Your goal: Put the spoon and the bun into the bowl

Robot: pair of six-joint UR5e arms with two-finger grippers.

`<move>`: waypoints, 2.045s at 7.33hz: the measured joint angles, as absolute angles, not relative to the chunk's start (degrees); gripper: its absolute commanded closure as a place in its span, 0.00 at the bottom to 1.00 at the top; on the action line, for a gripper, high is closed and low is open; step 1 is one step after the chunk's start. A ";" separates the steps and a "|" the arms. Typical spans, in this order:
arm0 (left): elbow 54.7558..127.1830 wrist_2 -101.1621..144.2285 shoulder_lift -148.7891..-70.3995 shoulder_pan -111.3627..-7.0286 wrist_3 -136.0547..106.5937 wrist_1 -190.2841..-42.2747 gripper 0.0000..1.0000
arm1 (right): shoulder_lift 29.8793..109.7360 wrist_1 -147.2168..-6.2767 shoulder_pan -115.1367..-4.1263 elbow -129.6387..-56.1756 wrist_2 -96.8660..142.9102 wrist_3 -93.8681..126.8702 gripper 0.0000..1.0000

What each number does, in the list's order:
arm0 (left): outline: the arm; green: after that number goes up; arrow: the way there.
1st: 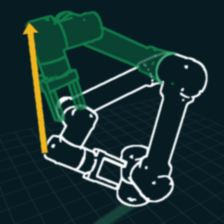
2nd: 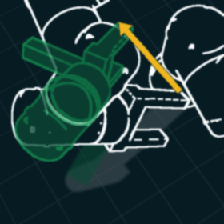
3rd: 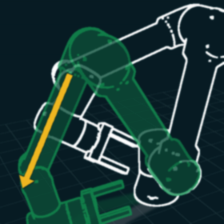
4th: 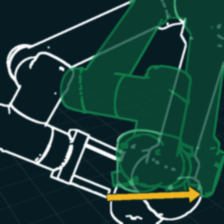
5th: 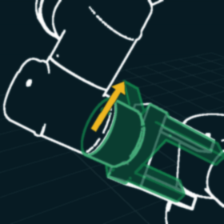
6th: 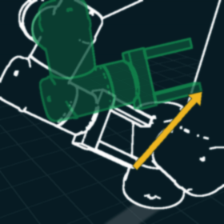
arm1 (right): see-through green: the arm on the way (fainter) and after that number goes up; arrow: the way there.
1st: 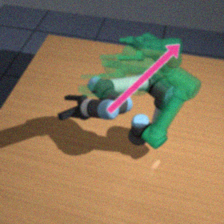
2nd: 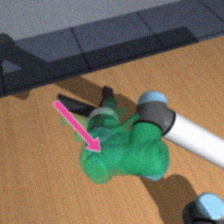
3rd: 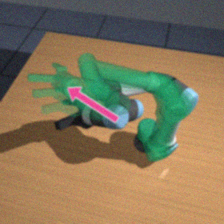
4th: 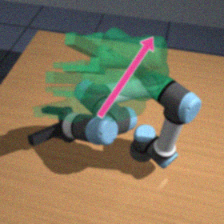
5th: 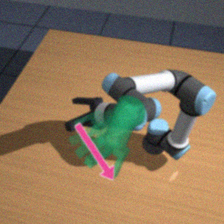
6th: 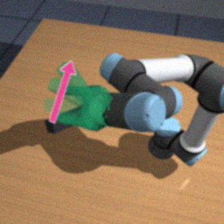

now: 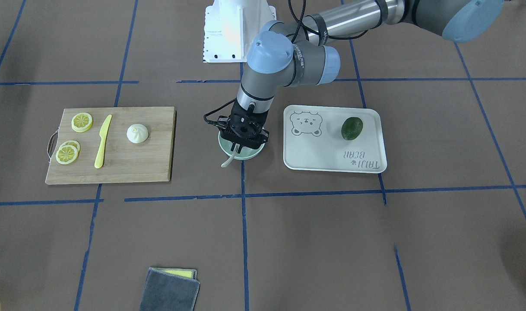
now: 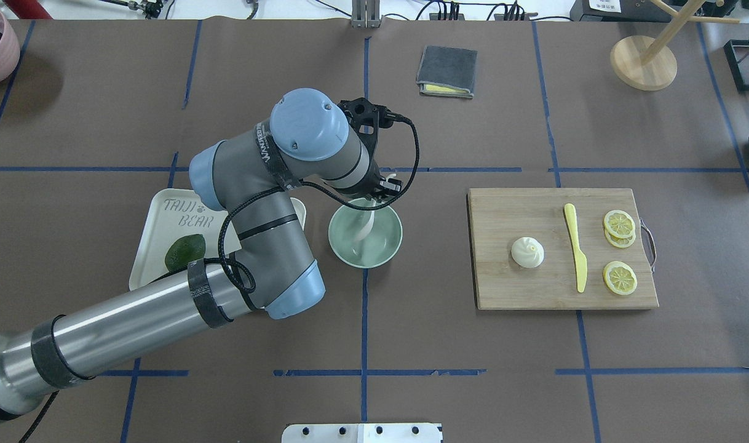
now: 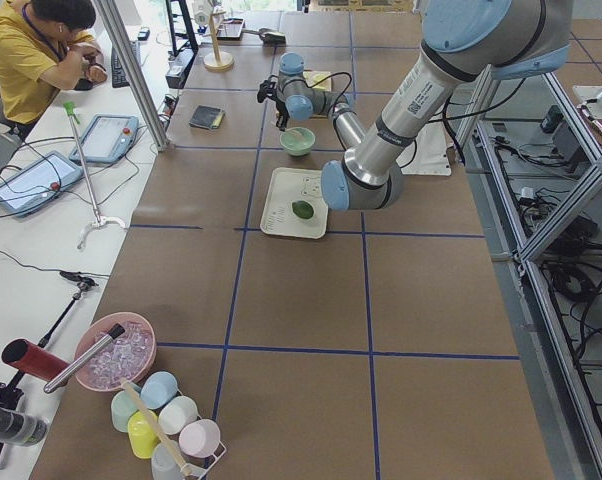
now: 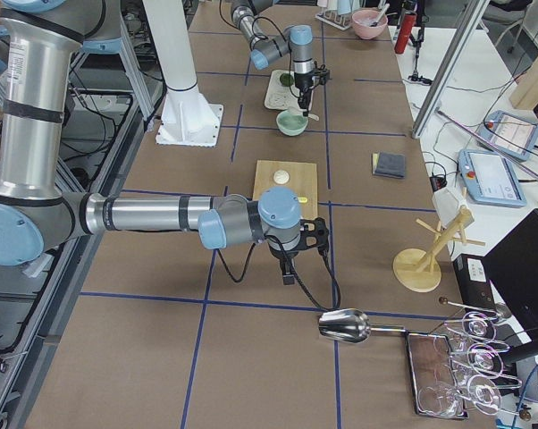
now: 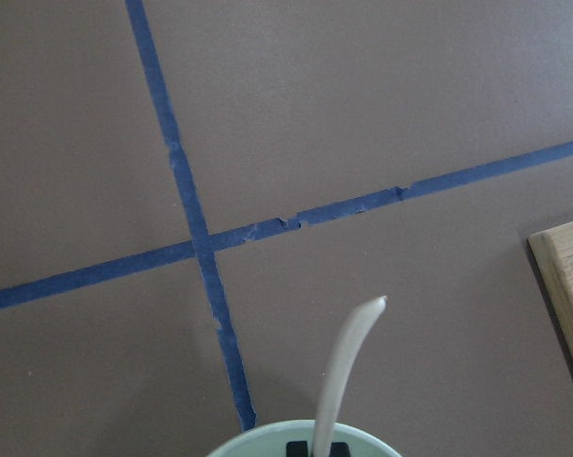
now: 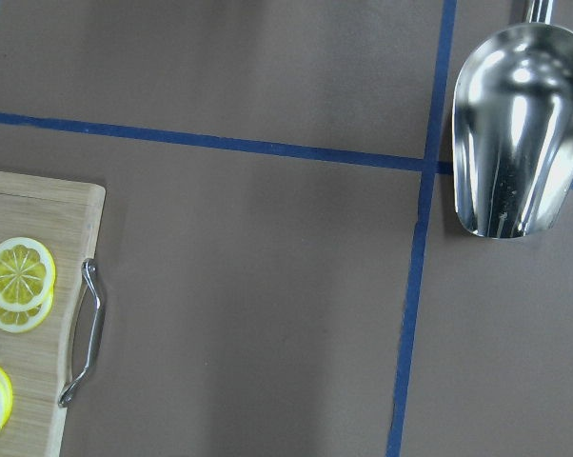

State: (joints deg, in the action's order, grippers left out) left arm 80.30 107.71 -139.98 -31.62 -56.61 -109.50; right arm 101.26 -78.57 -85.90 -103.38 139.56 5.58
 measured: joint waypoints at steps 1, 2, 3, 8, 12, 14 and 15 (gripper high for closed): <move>79.93 107.27 -139.96 -31.20 -56.61 -110.16 0.10 | 101.25 -78.57 -85.89 -103.24 139.55 5.55 0.00; 80.21 106.42 -139.84 -31.05 -56.62 -110.20 0.10 | 101.25 -78.56 -85.84 -103.16 139.51 5.56 0.00; 81.86 105.51 -138.71 -31.14 -56.50 -109.86 0.10 | 101.25 -78.48 -85.57 -103.15 139.50 5.64 0.00; 100.33 105.62 -122.50 -38.84 -42.81 -103.67 0.10 | 99.00 -62.06 -69.42 -103.64 135.48 34.35 0.00; 106.12 117.46 -108.41 -52.69 -23.44 -102.97 0.05 | 88.75 -58.45 -49.99 -107.69 126.07 66.37 0.01; 105.73 122.92 -105.58 -56.25 -18.71 -103.38 0.04 | 80.97 -73.19 -42.17 -110.45 118.64 71.74 0.00; 105.56 123.48 -105.31 -56.53 -18.26 -103.48 0.02 | 78.79 -78.96 -38.85 -110.77 113.50 72.32 0.01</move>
State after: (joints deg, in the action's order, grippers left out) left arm 105.56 123.48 -105.31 -56.53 -18.26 -103.48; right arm 78.79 -78.96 -38.85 -110.77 113.50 72.32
